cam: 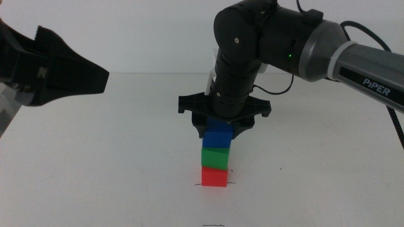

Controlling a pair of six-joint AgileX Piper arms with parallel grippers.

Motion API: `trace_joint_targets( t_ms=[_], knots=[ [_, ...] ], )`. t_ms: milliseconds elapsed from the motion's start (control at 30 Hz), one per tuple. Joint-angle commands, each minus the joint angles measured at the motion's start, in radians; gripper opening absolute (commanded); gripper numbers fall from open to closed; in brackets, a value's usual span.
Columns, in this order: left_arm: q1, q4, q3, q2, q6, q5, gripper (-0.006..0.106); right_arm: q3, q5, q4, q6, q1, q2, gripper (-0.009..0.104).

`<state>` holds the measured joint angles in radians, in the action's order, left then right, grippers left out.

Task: Stack red cubes first, then green, then blue cubes in a specific spot.

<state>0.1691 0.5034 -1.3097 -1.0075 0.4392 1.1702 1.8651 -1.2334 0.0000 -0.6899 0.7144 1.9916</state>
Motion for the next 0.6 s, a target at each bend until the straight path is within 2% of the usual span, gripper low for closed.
trace_joint_targets(
  t_ms=[0,200,233,267,500,567],
  knots=[
    [-0.001,0.046,-0.023,0.012,-0.005,-0.052,0.093,0.034,-0.063,-0.014,-0.001,0.0,-0.046,-0.001],
    [-0.001,0.046,-0.023,0.012,-0.005,-0.052,0.093,0.034,-0.062,0.006,0.007,0.0,-0.036,-0.001],
    [-0.001,0.046,-0.023,0.012,-0.005,-0.052,0.093,0.034,-0.062,0.007,0.008,0.0,-0.036,0.018],
    [-0.001,0.046,-0.023,0.012,-0.005,-0.052,0.093,0.034,-0.062,0.007,0.008,0.0,-0.036,0.055],
    [-0.001,0.046,-0.023,0.012,-0.005,-0.052,0.093,0.034,-0.061,0.006,0.008,0.0,-0.056,0.091],
    [-0.001,0.046,-0.023,0.012,-0.005,-0.052,0.093,0.034,-0.061,0.0,0.008,0.0,-0.076,0.091]
  ],
)
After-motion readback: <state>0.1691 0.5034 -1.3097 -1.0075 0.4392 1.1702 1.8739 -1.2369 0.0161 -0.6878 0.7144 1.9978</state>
